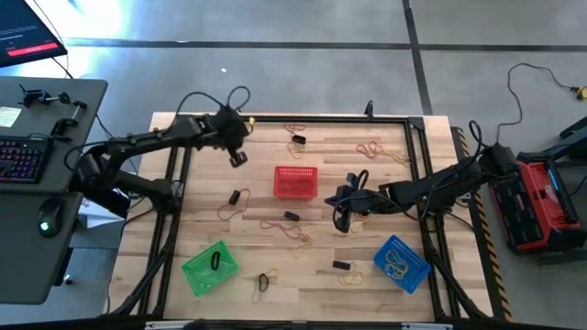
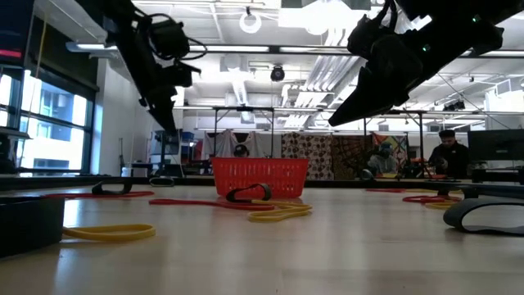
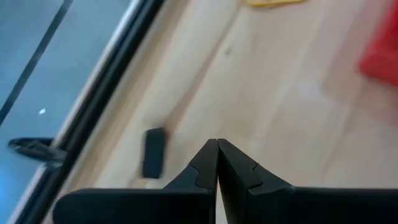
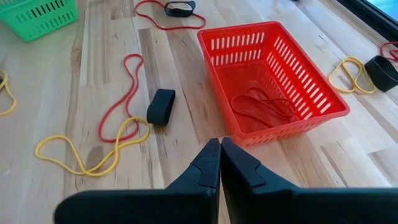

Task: Sort rubber bands into baskets
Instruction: Put the black rubber band into the green bin, then put the red rubber band into the red bin

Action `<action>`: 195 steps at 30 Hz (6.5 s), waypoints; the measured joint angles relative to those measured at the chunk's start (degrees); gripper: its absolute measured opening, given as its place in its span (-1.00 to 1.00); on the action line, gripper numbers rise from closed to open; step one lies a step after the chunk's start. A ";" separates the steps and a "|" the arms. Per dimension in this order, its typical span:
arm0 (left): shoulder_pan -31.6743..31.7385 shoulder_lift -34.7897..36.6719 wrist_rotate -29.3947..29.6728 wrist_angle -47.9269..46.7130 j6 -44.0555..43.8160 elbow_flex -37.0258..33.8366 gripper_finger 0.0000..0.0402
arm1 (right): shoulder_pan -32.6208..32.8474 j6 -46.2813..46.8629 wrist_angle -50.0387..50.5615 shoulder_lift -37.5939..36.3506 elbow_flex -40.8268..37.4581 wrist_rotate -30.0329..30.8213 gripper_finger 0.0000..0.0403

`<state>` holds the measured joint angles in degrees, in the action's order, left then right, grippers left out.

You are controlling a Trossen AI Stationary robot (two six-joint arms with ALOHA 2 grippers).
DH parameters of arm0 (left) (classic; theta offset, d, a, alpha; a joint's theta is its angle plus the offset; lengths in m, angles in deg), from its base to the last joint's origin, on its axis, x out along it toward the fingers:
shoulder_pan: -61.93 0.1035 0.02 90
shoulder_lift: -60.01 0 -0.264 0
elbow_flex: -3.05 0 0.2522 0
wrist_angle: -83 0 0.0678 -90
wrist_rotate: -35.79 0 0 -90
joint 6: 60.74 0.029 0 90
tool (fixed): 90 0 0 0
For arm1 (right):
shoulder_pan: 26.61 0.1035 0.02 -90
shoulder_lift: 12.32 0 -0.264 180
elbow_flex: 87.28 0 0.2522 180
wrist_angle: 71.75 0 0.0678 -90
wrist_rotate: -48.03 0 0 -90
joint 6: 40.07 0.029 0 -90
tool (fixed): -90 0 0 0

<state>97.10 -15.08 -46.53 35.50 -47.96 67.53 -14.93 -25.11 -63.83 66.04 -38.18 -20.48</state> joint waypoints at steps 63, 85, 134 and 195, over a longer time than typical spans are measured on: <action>6.16 -26.77 11.07 -3.18 7.52 12.11 -0.96 | -0.04 -1.05 0.22 0.02 0.07 -0.44 -1.00; -17.01 -0.67 4.30 -15.01 -3.71 11.96 -1.00 | -0.04 -1.95 0.26 0.02 0.07 -0.27 -1.00; -56.58 1.09 -2.56 -14.17 -33.02 2.50 -1.00 | -0.81 -8.98 -9.46 0.02 0.04 -2.19 -1.00; -71.87 -10.12 -5.38 -26.26 -57.02 7.22 -0.64 | -0.81 -9.01 -9.44 0.02 0.04 -2.21 -1.00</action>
<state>25.23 -25.21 -51.91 9.24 -104.98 74.76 -15.74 -34.11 -73.28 66.07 -38.14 -22.69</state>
